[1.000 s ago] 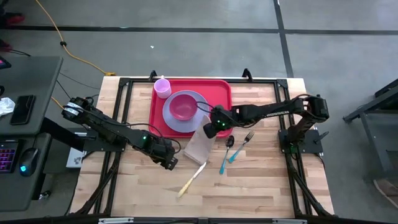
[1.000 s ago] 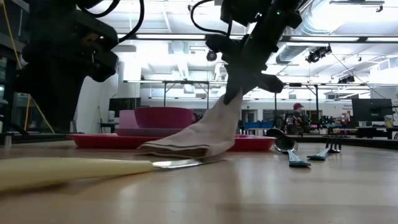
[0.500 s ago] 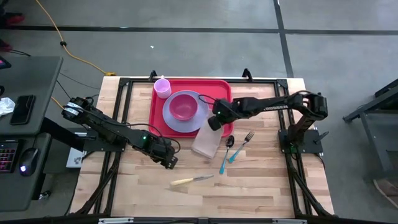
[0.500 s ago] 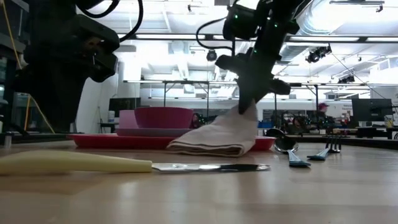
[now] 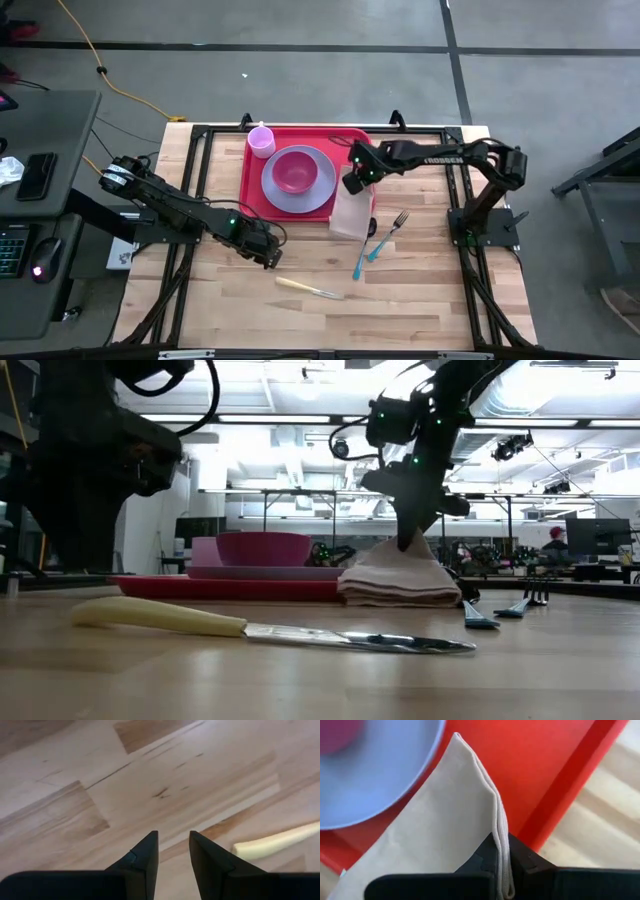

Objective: Set up tray
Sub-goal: Put the brown napkin on the red serving tray

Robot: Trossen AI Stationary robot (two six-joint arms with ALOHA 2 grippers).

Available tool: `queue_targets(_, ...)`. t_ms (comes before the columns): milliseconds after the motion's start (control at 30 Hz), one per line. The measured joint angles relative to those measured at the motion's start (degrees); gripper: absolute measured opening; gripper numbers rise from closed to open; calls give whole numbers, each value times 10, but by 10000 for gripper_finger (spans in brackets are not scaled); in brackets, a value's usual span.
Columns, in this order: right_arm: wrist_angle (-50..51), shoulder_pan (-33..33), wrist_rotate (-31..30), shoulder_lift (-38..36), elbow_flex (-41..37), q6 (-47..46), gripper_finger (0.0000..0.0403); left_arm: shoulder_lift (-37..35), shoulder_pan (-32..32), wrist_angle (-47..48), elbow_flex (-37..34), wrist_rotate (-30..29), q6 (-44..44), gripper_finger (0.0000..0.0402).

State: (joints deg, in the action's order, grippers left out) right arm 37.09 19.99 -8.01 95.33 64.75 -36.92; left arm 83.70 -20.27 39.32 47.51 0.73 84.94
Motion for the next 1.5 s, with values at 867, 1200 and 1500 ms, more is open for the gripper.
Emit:
queue_targets(867,-139,127,136,60,0,145,0,0,0,21,0,-49,41,138)
queue_targets(1200,-176,161,157,61,0,187,0,0,0,79,0,-49,41,138)
queue_targets(1500,-215,168,216,91,0,185,0,0,0,112,0,-65,39,138)
